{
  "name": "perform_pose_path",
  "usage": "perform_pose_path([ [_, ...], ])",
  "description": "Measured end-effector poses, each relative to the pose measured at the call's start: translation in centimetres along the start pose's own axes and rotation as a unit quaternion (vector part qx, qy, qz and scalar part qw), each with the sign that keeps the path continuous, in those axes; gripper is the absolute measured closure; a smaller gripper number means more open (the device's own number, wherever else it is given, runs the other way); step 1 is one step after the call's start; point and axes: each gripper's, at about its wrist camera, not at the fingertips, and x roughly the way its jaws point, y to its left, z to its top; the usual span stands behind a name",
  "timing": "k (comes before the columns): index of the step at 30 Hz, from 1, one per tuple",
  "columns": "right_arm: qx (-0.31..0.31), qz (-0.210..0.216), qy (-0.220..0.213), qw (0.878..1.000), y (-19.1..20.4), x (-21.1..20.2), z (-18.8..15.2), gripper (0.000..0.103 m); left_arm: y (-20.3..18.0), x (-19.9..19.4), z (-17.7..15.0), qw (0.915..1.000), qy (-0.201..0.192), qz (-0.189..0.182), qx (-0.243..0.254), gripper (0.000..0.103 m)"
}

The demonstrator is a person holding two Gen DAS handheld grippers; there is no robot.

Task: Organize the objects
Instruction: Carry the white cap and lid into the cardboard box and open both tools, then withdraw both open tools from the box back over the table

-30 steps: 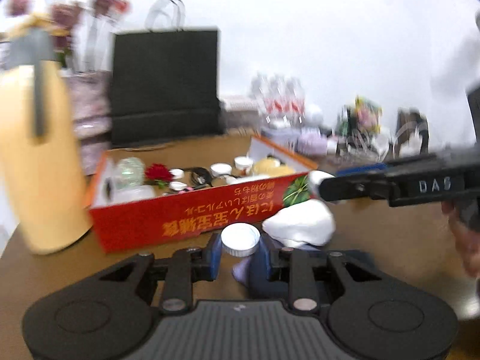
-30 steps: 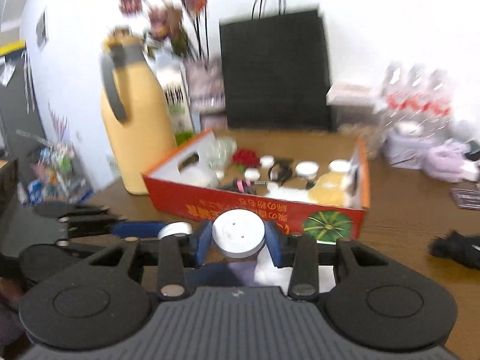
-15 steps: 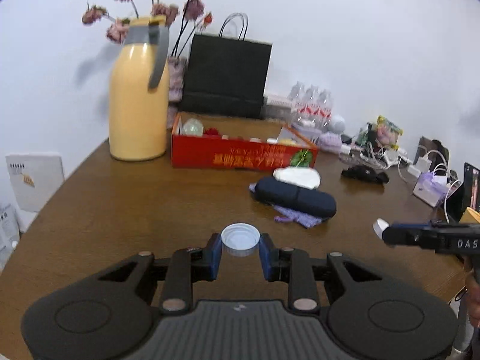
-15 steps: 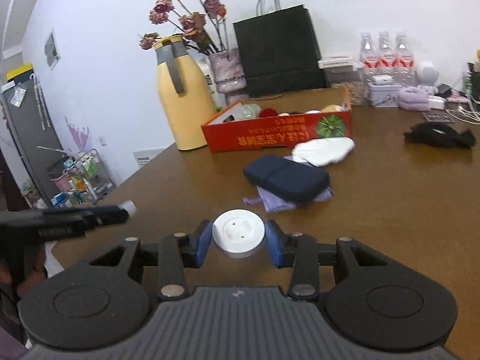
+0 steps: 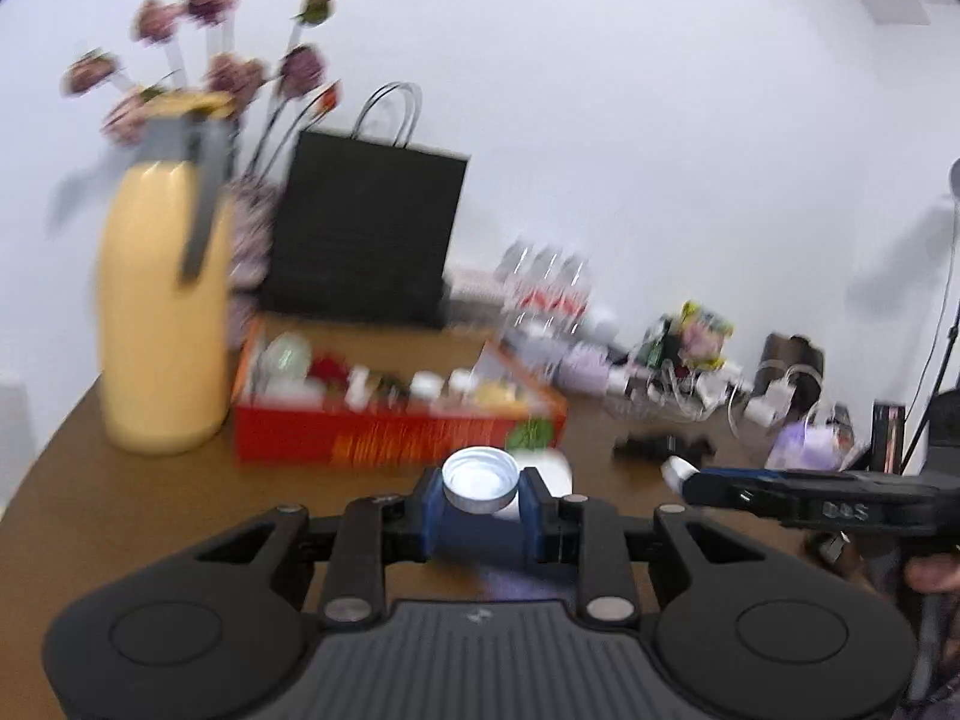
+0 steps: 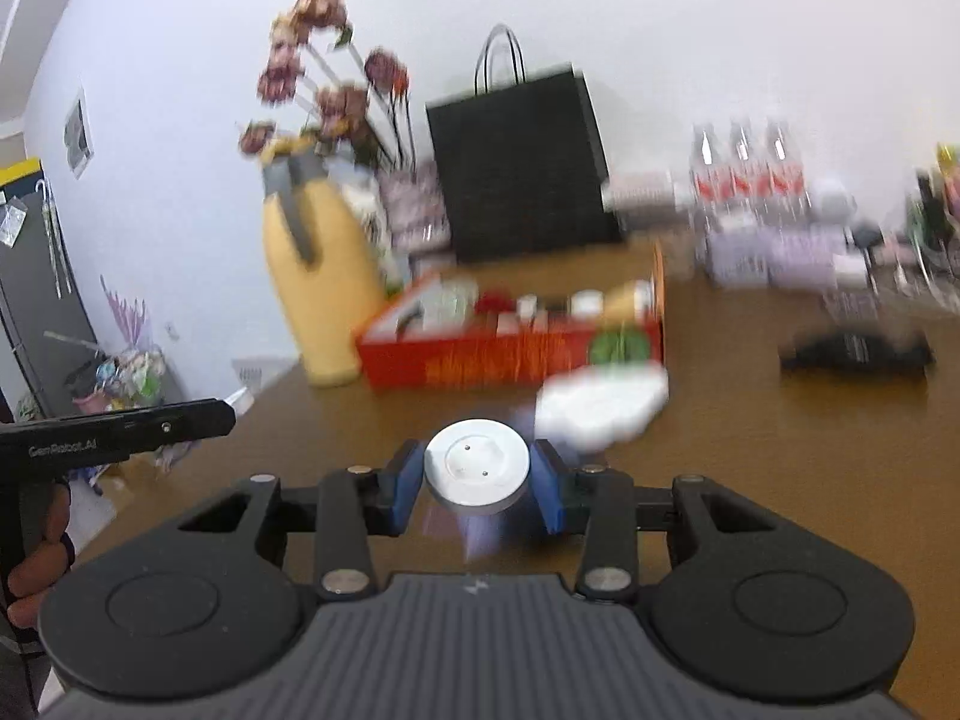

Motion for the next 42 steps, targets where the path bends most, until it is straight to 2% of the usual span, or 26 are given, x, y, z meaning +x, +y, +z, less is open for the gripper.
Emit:
perform_pose_path([
  [1,-0.001,-0.001,-0.011,1.000,-0.6,1.5,1.7,0.063,0.3,1.5,1.4,1.0000,-0.002,-0.001,0.009,0.077],
  [3,0.005,0.000,-0.017,1.000,-2.0,5.0,4.9,0.063,0.8,5.1,4.4,0.9993,-0.011,0.030,0.019,0.077],
  [4,0.010,0.000,-0.014,1.000,-2.8,7.1,6.3,0.063,1.2,7.4,5.8,0.9984,-0.006,0.050,0.025,0.077],
  [8,0.003,-0.019,0.018,1.000,-4.7,16.6,10.0,0.063,3.4,16.3,8.9,0.9963,0.032,0.073,0.032,0.077],
  [11,0.029,-0.021,0.066,0.997,-5.8,23.6,11.4,0.063,5.7,22.6,9.1,0.9924,0.068,0.095,0.039,0.077],
  [15,0.045,-0.044,0.121,0.991,-7.0,30.3,11.6,0.062,9.4,28.5,8.1,0.9863,0.111,0.122,0.001,0.076],
  [16,0.052,-0.046,0.133,0.989,-7.4,31.5,11.6,0.060,10.1,29.4,7.9,0.9841,0.121,0.130,-0.009,0.070],
  [18,0.060,-0.062,0.143,0.986,-7.9,33.0,11.4,0.045,10.8,30.3,7.4,0.9832,0.129,0.129,-0.013,0.063],
  [19,0.059,-0.062,0.135,0.987,-8.1,33.1,11.2,0.041,10.8,30.3,7.2,0.9841,0.126,0.125,-0.010,0.051],
  [20,0.060,-0.061,0.128,0.988,-8.2,32.9,11.1,0.032,10.7,30.4,7.1,0.9844,0.125,0.123,-0.003,0.044],
  [21,0.062,-0.058,0.118,0.989,-8.3,32.7,11.0,0.024,10.5,30.2,7.0,0.9847,0.124,0.122,0.007,0.029],
  [22,0.063,-0.054,0.107,0.991,-8.4,32.5,10.9,0.020,10.4,30.1,6.9,0.9850,0.117,0.126,0.010,0.022],
  [23,0.062,-0.050,0.098,0.992,-8.6,32.5,10.8,0.015,10.5,30.0,7.0,0.9840,0.113,0.138,0.008,0.021],
  [25,0.055,-0.060,0.088,0.993,-8.9,32.5,11.0,0.016,10.5,29.7,7.2,0.9822,0.120,0.144,0.000,0.022],
  [29,-0.005,-0.126,0.076,0.989,-8.2,32.1,11.3,0.015,9.7,26.6,8.2,0.9862,0.105,0.126,-0.024,0.022],
  [31,-0.004,-0.132,0.082,0.988,-8.2,31.1,11.6,0.015,8.7,24.1,9.0,0.9883,0.089,0.122,-0.023,0.021],
  [33,0.009,-0.116,0.079,0.990,-7.8,28.6,12.1,0.011,7.3,21.4,9.5,0.9893,0.078,0.122,-0.015,0.020],
  [35,-0.001,-0.095,0.073,0.993,-6.6,25.4,12.4,0.000,5.6,18.1,9.3,0.9900,0.075,0.120,-0.001,0.017],
  [38,-0.045,-0.082,0.062,0.994,-4.2,20.0,11.5,0.000,3.0,12.7,7.9,0.9904,0.057,0.121,0.034,0.015],
  [42,-0.121,-0.072,0.049,0.989,-0.7,11.9,7.9,0.000,-0.1,5.7,4.1,0.9923,0.036,0.108,0.048,0.007],
])
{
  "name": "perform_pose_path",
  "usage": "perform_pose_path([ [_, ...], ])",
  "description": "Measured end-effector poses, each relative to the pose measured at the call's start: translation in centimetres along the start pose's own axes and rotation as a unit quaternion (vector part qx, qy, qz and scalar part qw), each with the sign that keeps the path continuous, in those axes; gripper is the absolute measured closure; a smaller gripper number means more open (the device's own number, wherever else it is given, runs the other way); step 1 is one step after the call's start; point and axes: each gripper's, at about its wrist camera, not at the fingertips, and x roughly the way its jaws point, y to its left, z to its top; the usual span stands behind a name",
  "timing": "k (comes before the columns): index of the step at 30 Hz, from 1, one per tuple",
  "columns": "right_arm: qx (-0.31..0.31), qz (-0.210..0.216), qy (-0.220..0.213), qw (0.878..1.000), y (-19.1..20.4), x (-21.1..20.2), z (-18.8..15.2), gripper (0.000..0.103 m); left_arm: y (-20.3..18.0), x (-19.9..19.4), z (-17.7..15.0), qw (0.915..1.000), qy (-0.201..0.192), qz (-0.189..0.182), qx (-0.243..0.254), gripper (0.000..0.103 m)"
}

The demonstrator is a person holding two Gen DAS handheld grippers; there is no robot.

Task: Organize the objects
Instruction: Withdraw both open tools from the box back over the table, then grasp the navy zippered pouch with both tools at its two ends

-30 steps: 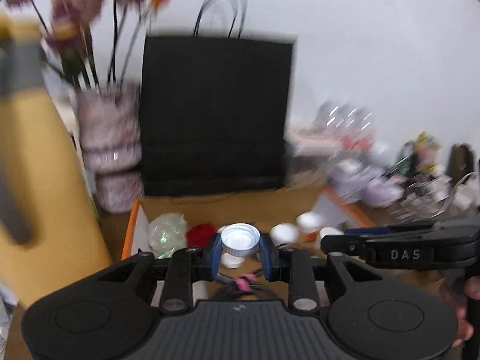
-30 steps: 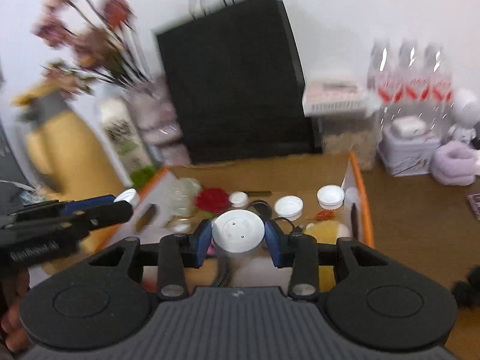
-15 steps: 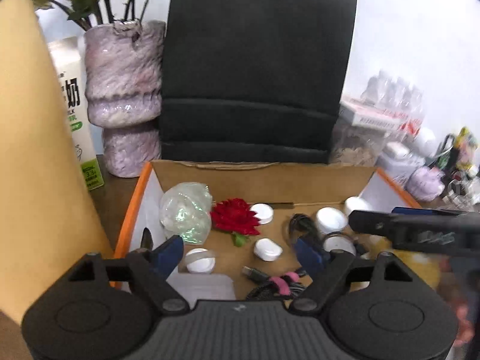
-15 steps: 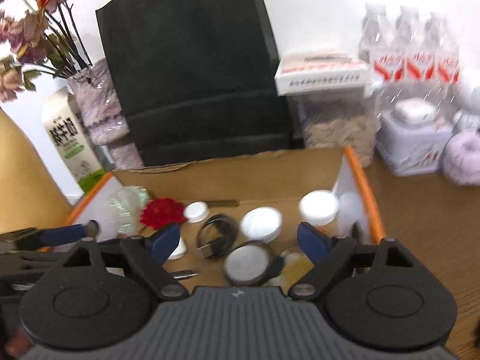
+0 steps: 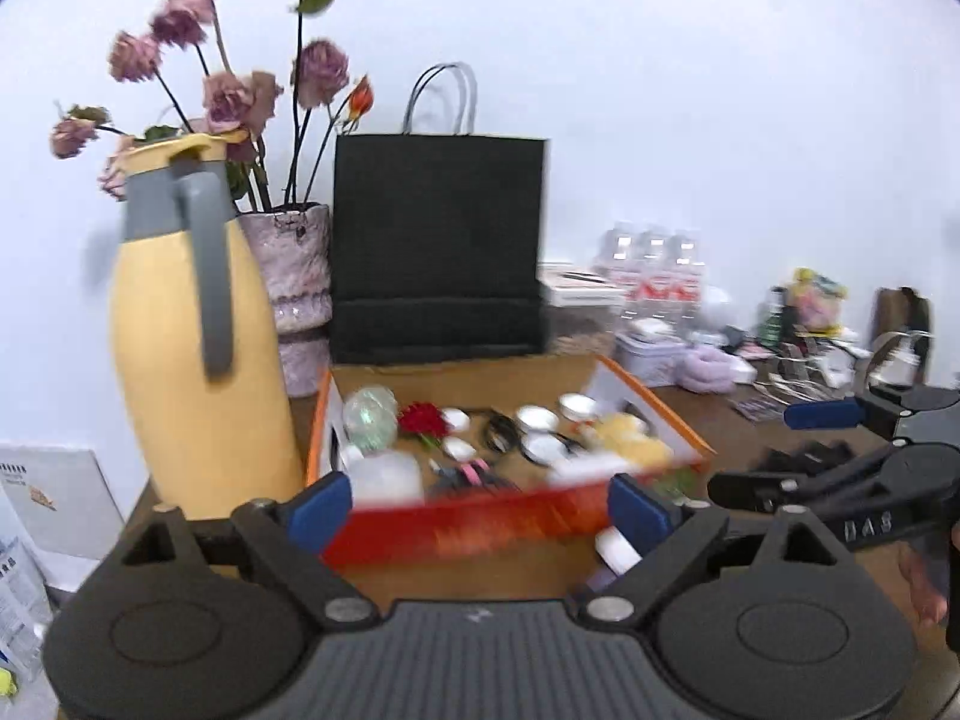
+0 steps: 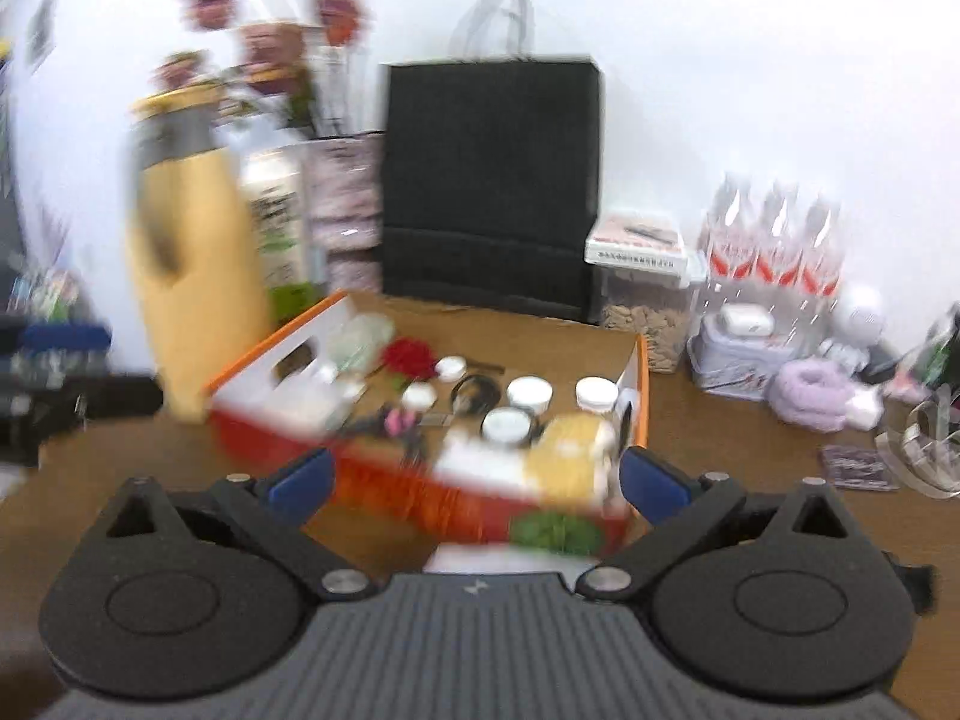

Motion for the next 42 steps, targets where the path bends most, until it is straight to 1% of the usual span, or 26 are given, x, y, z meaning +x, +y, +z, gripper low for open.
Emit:
perform_pose_path([
  [1,-0.026,-0.002,-0.010,1.000,0.8,-2.0,-1.1,0.000,-0.5,-1.6,-1.2,0.9999,0.000,-0.012,0.002,0.006],
  [3,-0.077,-0.025,-0.034,0.996,2.3,-6.1,-3.7,0.000,-1.5,-4.3,-3.8,0.9995,0.011,-0.027,0.011,0.006],
  [5,-0.100,-0.049,-0.030,0.993,3.5,-9.7,-5.9,0.000,-2.7,-7.1,-6.3,0.9993,0.018,-0.021,0.026,0.006],
  [6,-0.105,-0.051,-0.026,0.993,4.0,-11.6,-7.0,0.000,-3.1,-8.3,-7.4,0.9992,0.017,-0.015,0.034,0.006],
  [8,-0.106,-0.036,-0.023,0.993,4.8,-15.3,-9.0,0.000,-3.5,-10.8,-9.2,0.9991,0.013,-0.006,0.039,0.006],
  [10,-0.108,-0.020,-0.033,0.993,5.4,-18.3,-10.5,0.000,-3.1,-12.4,-9.8,0.9997,0.013,-0.016,0.015,0.006],
  [11,-0.111,-0.015,-0.041,0.993,5.7,-19.7,-11.1,0.000,-2.9,-13.0,-9.9,0.9998,0.014,-0.012,0.004,0.006],
  [13,-0.117,-0.022,-0.047,0.992,6.3,-21.7,-11.9,0.000,-2.8,-14.1,-9.8,0.9999,0.009,0.009,-0.003,0.006],
  [15,-0.114,-0.032,-0.054,0.991,6.8,-22.9,-12.1,0.000,-3.0,-14.8,-9.7,0.9998,0.002,0.021,-0.003,0.005],
  [18,-0.102,-0.028,-0.050,0.993,6.9,-23.3,-12.6,0.000,-3.2,-15.0,-9.8,0.9999,0.000,0.012,-0.004,0.005],
  [21,-0.080,-0.022,-0.044,0.996,6.5,-22.6,-13.1,0.000,-3.5,-13.7,-10.0,1.0000,0.006,0.006,0.001,0.004],
  [25,-0.014,-0.027,-0.024,0.999,4.8,-19.1,-13.4,0.001,-3.3,-9.2,-10.5,0.9996,0.022,-0.016,-0.012,0.004],
  [26,0.007,-0.028,-0.021,0.999,4.4,-18.2,-13.4,0.006,-3.2,-7.7,-10.7,0.9993,0.032,-0.013,-0.010,0.005],
  [27,0.034,-0.027,-0.017,0.999,3.7,-16.9,-13.4,0.013,-3.4,-6.1,-10.7,0.9989,0.046,-0.005,-0.005,0.008],
  [28,0.056,-0.023,-0.013,0.998,3.1,-15.7,-13.4,0.016,-3.6,-4.6,-10.5,0.9986,0.052,0.000,0.003,0.011],
  [29,0.080,-0.015,-0.009,0.997,2.5,-14.5,-13.3,0.022,-3.6,-3.1,-10.2,0.9986,0.052,-0.002,0.008,0.012],
  [30,0.106,-0.005,-0.004,0.994,1.9,-13.1,-13.2,0.027,-3.6,-1.7,-9.8,0.9986,0.051,-0.011,0.007,0.013],
  [32,0.160,0.013,0.005,0.987,0.7,-10.4,-13.0,0.032,-3.2,1.5,-8.8,0.9976,0.055,-0.042,-0.010,0.013],
  [33,0.186,0.024,0.010,0.982,0.0,-8.8,-12.9,0.036,-2.9,3.2,-8.3,0.9962,0.066,-0.053,-0.021,0.015],
  [34,0.206,0.029,0.014,0.978,-0.4,-7.5,-12.8,0.038,-2.8,5.3,-7.7,0.9938,0.086,-0.060,-0.036,0.023],
  [35,0.222,0.032,0.019,0.974,-0.7,-6.0,-12.7,0.042,-2.6,7.0,-7.2,0.9918,0.102,-0.061,-0.048,0.031],
  [36,0.236,0.033,0.025,0.971,-0.9,-4.6,-12.6,0.047,-2.5,8.4,-6.9,0.9904,0.112,-0.058,-0.056,0.049],
  [37,0.245,0.034,0.030,0.968,-1.0,-3.4,-12.5,0.050,-2.4,9.6,-6.6,0.9894,0.119,-0.060,-0.058,0.058],
  [38,0.256,0.034,0.036,0.965,-1.2,-2.3,-12.5,0.055,-2.3,10.9,-6.4,0.9874,0.128,-0.070,-0.061,0.060],
  [40,0.262,0.019,0.036,0.964,-1.3,-0.9,-12.5,0.059,-1.7,12.2,-6.4,0.9819,0.140,-0.094,-0.087,0.062],
  [42,0.254,0.006,0.031,0.967,-1.2,-0.3,-12.4,0.067,-1.5,12.2,-6.4,0.9810,0.141,-0.093,-0.095,0.066],
])
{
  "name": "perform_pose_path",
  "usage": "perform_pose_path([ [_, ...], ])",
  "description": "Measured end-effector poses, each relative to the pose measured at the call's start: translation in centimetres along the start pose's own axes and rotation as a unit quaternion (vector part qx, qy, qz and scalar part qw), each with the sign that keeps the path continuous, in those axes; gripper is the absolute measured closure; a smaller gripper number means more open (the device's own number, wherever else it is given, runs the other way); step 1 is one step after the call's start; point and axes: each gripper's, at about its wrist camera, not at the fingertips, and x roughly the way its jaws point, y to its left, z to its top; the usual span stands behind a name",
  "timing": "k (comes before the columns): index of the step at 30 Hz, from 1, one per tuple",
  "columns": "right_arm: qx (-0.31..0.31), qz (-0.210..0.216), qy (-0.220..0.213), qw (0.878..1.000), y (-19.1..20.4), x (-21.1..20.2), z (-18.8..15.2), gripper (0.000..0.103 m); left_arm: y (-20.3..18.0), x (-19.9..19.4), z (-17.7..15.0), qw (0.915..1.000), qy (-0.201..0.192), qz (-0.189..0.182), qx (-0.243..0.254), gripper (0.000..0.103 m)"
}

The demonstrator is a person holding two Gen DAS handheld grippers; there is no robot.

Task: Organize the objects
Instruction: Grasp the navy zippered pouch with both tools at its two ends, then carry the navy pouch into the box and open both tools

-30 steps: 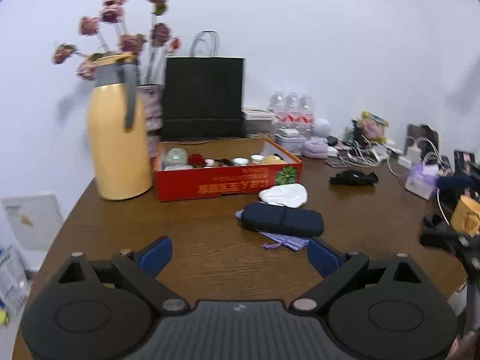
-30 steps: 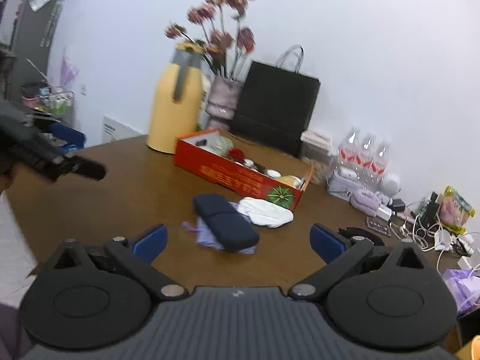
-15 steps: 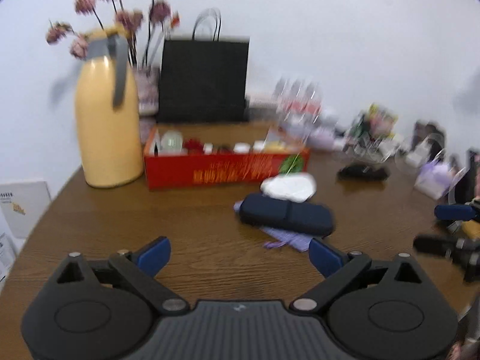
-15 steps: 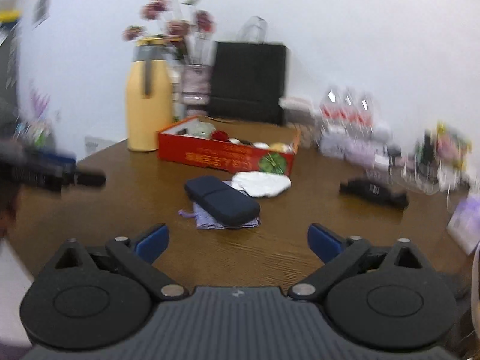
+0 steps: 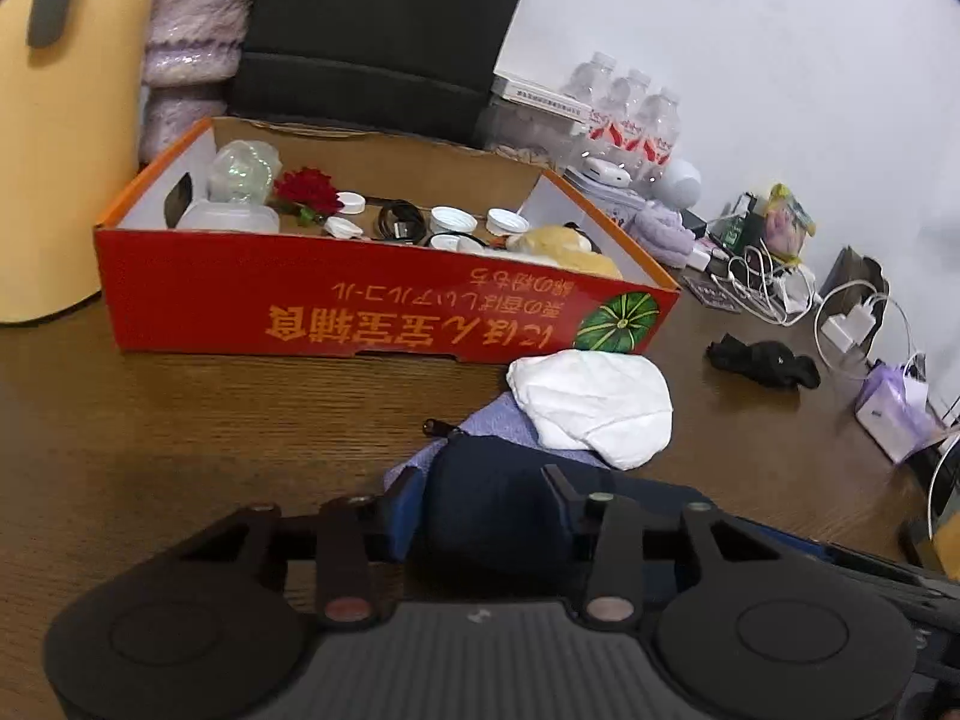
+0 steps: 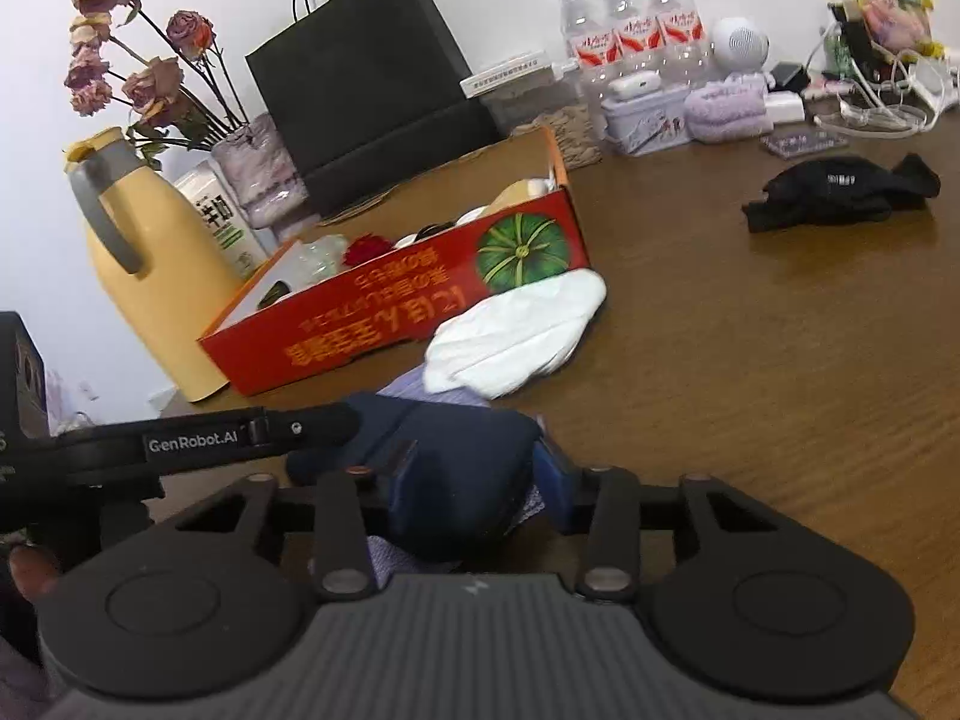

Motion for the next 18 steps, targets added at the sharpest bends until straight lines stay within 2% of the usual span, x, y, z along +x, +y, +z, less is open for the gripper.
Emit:
perform_pose_path([
  [3,-0.011,-0.003,-0.001,1.000,0.2,-0.3,0.0,0.069,-0.3,-2.1,-0.9,0.9998,0.002,-0.003,-0.020,0.070],
  [5,-0.039,-0.001,-0.006,0.999,0.8,-1.5,-0.3,0.069,-0.6,-4.7,-2.5,0.9995,-0.014,-0.009,-0.028,0.070],
  [11,-0.084,0.031,-0.009,0.996,2.5,-6.8,-2.4,0.071,-2.3,-12.5,-7.7,0.9984,-0.050,0.018,-0.019,0.073],
  [14,-0.092,0.036,-0.019,0.995,3.6,-9.1,-3.6,0.076,-3.3,-14.6,-9.4,0.9975,-0.056,0.042,-0.006,0.076],
  [18,-0.129,0.011,-0.035,0.991,5.4,-11.1,-4.9,0.078,-3.3,-16.2,-10.5,0.9978,-0.058,0.029,-0.011,0.077],
])
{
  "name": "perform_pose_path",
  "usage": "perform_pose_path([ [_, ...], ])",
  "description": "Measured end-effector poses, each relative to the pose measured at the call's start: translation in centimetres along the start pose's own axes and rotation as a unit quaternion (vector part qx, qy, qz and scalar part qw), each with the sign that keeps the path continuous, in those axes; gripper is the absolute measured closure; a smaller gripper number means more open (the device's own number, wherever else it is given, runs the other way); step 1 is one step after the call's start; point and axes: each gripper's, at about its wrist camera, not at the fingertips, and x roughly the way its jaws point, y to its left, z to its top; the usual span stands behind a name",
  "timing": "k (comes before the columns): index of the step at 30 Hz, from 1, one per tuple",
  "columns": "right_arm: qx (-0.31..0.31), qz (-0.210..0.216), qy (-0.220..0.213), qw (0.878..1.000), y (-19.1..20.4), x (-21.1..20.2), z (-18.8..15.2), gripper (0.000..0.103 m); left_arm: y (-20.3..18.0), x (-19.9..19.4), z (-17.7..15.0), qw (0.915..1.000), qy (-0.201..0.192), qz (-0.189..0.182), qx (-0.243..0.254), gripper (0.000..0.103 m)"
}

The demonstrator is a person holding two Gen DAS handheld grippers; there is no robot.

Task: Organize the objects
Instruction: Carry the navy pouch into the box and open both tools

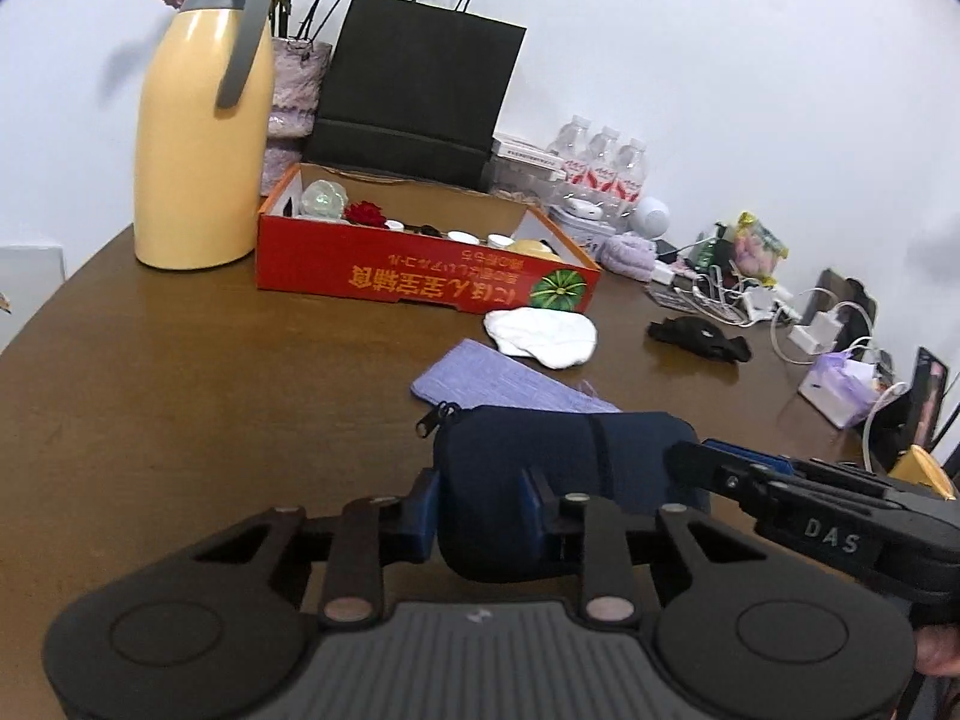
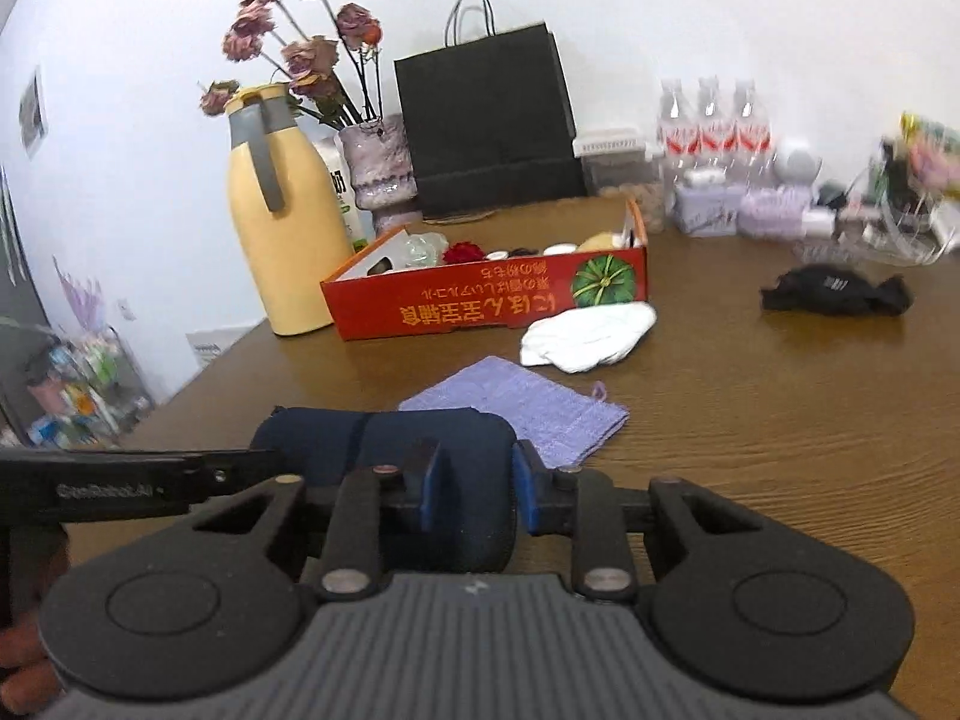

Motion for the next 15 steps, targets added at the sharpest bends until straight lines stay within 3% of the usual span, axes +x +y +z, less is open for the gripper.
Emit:
perform_pose_path([
  [9,0.005,-0.009,-0.006,1.000,0.0,-2.1,-0.6,0.081,-0.5,-2.2,-0.4,0.9995,-0.025,-0.015,0.006,0.081],
  [12,0.001,-0.013,-0.015,1.000,-0.2,-1.8,0.6,0.081,-0.5,-1.1,1.3,0.9990,-0.038,-0.019,0.015,0.081],
  [15,-0.030,-0.025,-0.042,0.998,0.0,-0.6,3.4,0.081,-0.2,1.3,5.0,0.9980,-0.053,-0.030,0.018,0.081],
])
